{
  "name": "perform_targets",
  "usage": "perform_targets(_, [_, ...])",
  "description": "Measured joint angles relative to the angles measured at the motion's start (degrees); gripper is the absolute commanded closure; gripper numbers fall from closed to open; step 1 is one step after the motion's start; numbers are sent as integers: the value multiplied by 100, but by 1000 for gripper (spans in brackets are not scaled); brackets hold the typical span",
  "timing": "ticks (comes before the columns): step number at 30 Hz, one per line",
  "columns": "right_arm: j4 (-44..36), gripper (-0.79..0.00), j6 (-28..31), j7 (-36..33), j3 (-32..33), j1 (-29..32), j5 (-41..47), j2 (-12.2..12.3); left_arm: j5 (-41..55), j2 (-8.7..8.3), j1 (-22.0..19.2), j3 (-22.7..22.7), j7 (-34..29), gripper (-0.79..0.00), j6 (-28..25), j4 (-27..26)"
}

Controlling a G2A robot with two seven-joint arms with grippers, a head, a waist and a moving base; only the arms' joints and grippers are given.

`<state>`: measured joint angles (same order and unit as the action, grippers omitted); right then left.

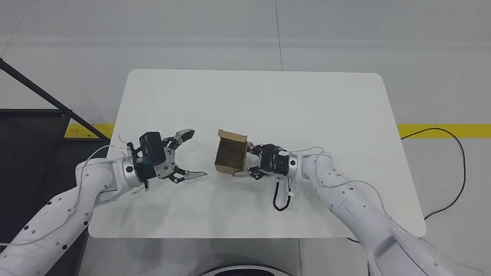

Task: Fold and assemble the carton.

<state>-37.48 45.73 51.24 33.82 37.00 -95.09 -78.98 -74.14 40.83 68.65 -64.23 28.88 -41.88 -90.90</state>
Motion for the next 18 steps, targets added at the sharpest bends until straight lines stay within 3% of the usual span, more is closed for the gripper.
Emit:
perform_targets(4, [-131, -185, 139, 116, 46, 26, -248, 131, -17, 30, -2, -24, -16, -785, -24, 12])
perform_targets(18, [-667, -302, 817, -181, 369, 189, -459, 529, -64, 126, -5, -96, -31, -785, -120, 68])
